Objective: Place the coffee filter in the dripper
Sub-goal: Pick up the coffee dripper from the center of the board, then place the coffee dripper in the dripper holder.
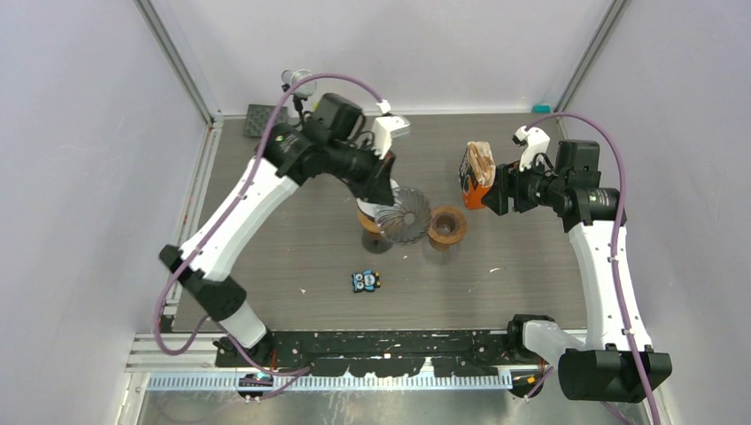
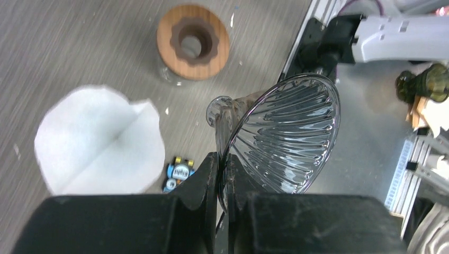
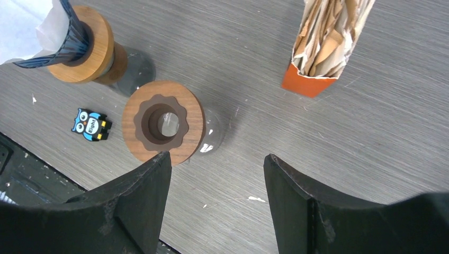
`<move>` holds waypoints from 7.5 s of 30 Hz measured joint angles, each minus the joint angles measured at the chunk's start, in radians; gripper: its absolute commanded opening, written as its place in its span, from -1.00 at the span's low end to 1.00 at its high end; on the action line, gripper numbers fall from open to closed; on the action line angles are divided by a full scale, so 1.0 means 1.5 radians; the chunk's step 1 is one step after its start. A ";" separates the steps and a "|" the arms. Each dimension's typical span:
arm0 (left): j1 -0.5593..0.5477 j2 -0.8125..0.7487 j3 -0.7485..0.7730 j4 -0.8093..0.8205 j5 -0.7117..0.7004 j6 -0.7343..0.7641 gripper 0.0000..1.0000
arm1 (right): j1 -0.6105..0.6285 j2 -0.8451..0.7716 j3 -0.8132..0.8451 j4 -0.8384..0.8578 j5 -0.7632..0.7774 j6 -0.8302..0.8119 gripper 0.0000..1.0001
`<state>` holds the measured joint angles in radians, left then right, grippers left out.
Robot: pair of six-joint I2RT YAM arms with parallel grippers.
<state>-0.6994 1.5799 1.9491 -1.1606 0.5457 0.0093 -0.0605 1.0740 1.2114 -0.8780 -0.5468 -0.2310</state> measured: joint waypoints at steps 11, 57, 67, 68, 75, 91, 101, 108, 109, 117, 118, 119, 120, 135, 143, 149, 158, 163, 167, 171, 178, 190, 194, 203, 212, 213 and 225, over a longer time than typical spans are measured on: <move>-0.064 0.237 0.190 0.057 -0.023 -0.105 -1.00 | 0.000 -0.015 0.059 -0.056 0.067 0.042 0.19; -0.106 0.313 0.189 0.073 -0.100 -0.138 -1.00 | 0.170 0.130 0.136 -0.157 0.074 0.084 -0.94; -0.105 0.313 0.188 0.069 -0.111 -0.128 -1.00 | 0.170 0.138 0.131 -0.148 0.068 0.084 -0.99; -0.105 0.313 0.188 0.068 -0.113 -0.127 -1.00 | 0.170 0.140 0.130 -0.147 0.066 0.085 -0.99; -0.105 0.313 0.186 0.064 -0.120 -0.124 -1.00 | 0.170 0.149 0.128 -0.143 0.062 0.085 -0.99; -0.104 0.321 0.179 0.063 -0.120 -0.123 -0.91 | 0.170 0.178 0.132 -0.157 0.070 0.083 -0.99; -0.104 0.323 0.179 0.069 -0.106 -0.126 -1.00 | 0.170 0.183 0.152 -0.182 0.084 0.079 -0.99; -0.104 0.328 0.174 0.070 -0.103 -0.139 -1.00 | 0.169 0.195 0.154 -0.189 0.085 0.078 -0.98; -0.104 0.328 0.173 0.070 -0.103 -0.142 -1.00 | 0.169 0.197 0.154 -0.190 0.085 0.078 -0.97; -0.101 0.333 0.169 0.075 -0.101 -0.146 -1.00 | 0.169 0.207 0.154 -0.190 0.090 0.079 -0.83; -0.101 0.335 0.169 0.076 -0.101 -0.146 -1.00 | 0.168 0.208 0.154 -0.190 0.090 0.080 -0.82; -0.101 0.336 0.169 0.077 -0.101 -0.147 -1.00 | 0.168 0.210 0.154 -0.189 0.091 0.080 -0.80; -0.100 0.338 0.169 0.078 -0.100 -0.147 -1.00 | 0.167 0.212 0.153 -0.188 0.092 0.080 -0.77; -0.099 0.347 0.172 0.083 -0.102 -0.151 -0.53 | 0.148 0.216 0.132 -0.155 0.081 0.083 -0.77; -0.100 0.348 0.172 0.081 -0.115 -0.140 -0.46 | 0.131 0.216 0.119 -0.124 0.068 0.089 -0.78; -0.100 0.348 0.172 0.077 -0.127 -0.135 -0.47 | 0.124 0.217 0.114 -0.110 0.061 0.092 -0.78; -0.095 0.348 0.174 0.083 -0.141 -0.151 -1.00 | 0.121 0.224 0.114 -0.117 0.045 0.098 -0.95; -0.091 0.348 0.176 0.087 -0.148 -0.158 -1.00 | 0.121 0.227 0.115 -0.119 0.034 0.104 -0.99; -0.088 0.348 0.173 0.090 -0.143 -0.164 -1.00 | 0.121 0.227 0.116 -0.121 0.033 0.104 -0.99; -0.080 0.348 0.164 0.098 -0.125 -0.178 -1.00 | 0.121 0.236 0.128 -0.129 0.030 0.104 -0.99; -0.057 0.344 0.127 0.133 -0.063 -0.218 -1.00 | 0.121 0.245 0.146 -0.147 0.026 0.104 -0.99; -0.055 0.348 0.127 0.134 -0.046 -0.236 -1.00 | 0.114 0.250 0.148 -0.156 0.023 0.104 -0.99; -0.055 0.352 0.132 0.132 -0.047 -0.235 -1.00 | 0.112 0.258 0.149 -0.156 0.016 0.104 -0.99; -0.054 0.359 0.140 0.127 -0.044 -0.234 -1.00 | 0.107 0.273 0.151 -0.153 0.003 0.104 -0.99; -0.052 0.357 0.127 0.139 -0.039 -0.234 -1.00 | 0.106 0.249 0.115 -0.111 -0.002 0.105 -0.99; -0.052 0.356 0.124 0.141 -0.039 -0.233 -1.00 | 0.106 0.244 0.109 -0.104 -0.002 0.105 -0.99; -0.053 0.334 0.081 0.180 -0.039 -0.231 -1.00 | 0.106 0.206 0.054 -0.038 -0.002 0.111 -0.99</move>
<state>-0.7792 2.0808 2.0705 -0.8909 0.4866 -0.3374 0.0978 1.3827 1.2919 -0.9348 -0.5495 -0.0639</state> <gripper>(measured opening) 0.056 0.126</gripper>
